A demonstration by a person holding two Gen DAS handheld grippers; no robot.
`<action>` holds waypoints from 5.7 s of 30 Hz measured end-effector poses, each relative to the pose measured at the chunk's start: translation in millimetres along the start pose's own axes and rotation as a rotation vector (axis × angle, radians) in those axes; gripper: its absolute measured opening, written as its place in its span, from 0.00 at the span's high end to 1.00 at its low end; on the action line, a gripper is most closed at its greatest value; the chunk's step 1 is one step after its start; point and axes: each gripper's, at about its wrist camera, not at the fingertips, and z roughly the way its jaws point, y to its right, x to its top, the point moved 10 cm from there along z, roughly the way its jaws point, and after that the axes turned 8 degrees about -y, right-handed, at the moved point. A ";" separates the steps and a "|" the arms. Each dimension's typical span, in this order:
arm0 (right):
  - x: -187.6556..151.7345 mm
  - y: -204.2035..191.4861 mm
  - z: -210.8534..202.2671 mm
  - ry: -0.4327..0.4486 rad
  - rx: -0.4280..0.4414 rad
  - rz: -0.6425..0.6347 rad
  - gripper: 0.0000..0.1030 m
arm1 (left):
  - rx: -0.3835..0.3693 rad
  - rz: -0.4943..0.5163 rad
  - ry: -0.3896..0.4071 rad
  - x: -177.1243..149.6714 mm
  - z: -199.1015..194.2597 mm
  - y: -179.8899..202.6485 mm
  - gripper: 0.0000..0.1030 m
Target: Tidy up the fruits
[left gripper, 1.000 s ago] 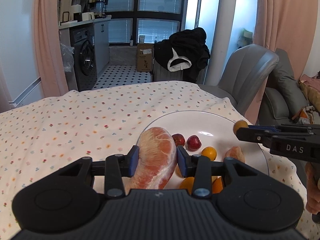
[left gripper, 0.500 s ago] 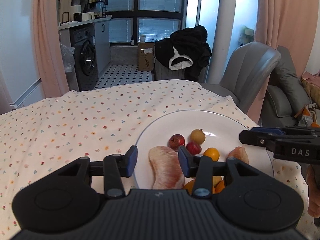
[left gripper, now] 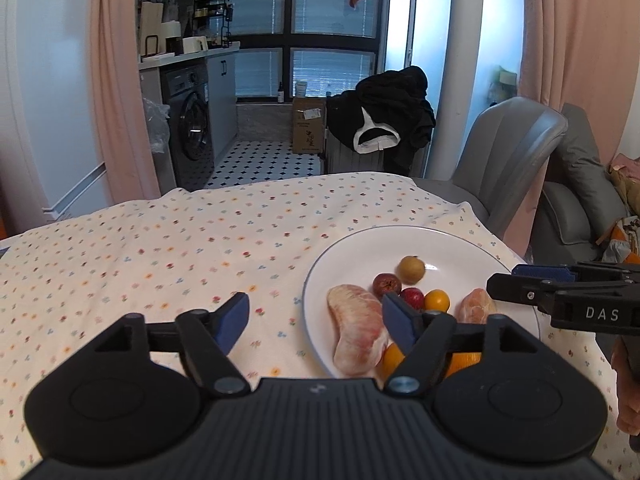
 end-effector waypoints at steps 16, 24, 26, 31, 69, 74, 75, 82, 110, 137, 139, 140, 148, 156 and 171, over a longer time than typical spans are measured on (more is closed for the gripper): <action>-7.1 -26.8 -17.9 -0.004 0.013 -0.023 0.15 | 0.012 -0.092 -0.006 -22.0 -35.8 -29.9 0.11; -13.3 -48.5 -26.3 0.002 0.037 -0.039 0.01 | 0.010 -0.139 0.034 -34.9 -64.9 -42.8 0.10; -15.5 -54.4 -28.8 0.001 0.043 -0.049 0.01 | 0.014 -0.156 0.043 -38.3 -72.4 -47.3 0.10; -19.3 -69.3 -37.8 0.006 0.057 -0.074 0.00 | 0.029 -0.180 0.066 -44.9 -91.4 -57.2 0.10; -48.7 -144.3 -128.9 -0.022 0.146 -0.148 0.00 | 0.177 -0.203 0.143 -88.4 -241.1 -66.8 0.00; -50.8 -149.0 -140.3 -0.026 0.123 -0.144 0.00 | 0.172 -0.221 0.169 -95.9 -259.7 -66.4 0.00; -51.6 -149.7 -141.6 -0.031 0.114 -0.145 0.00 | 0.173 -0.224 0.174 -97.8 -263.0 -66.6 0.00; -60.8 -150.1 -149.5 -0.062 0.073 -0.143 0.00 | 0.184 -0.238 0.166 -113.8 -274.8 -67.0 0.00; -75.0 -173.1 -159.8 -0.063 0.066 -0.179 0.00 | 0.235 -0.238 0.123 -136.7 -275.8 -70.0 0.00; -76.5 -170.0 -156.5 -0.068 0.044 -0.183 0.00 | 0.211 -0.232 0.111 -139.0 -264.9 -63.3 0.00; -76.9 -170.1 -155.5 -0.072 0.046 -0.180 0.00 | 0.212 -0.237 0.114 -138.6 -265.3 -64.2 0.00; -77.2 -170.3 -155.3 -0.074 0.048 -0.179 0.00 | 0.212 -0.239 0.114 -138.7 -265.4 -64.8 0.00; -78.2 -170.6 -154.2 -0.073 0.047 -0.185 0.00 | 0.210 -0.235 0.108 -139.8 -264.7 -65.6 0.00; -77.0 -170.3 -154.6 -0.065 0.045 -0.185 0.00 | 0.214 -0.248 0.111 -140.5 -266.3 -72.0 0.00; -77.8 -168.9 -153.5 -0.073 0.040 -0.181 0.00 | 0.184 -0.247 0.123 -139.0 -269.7 -69.2 0.00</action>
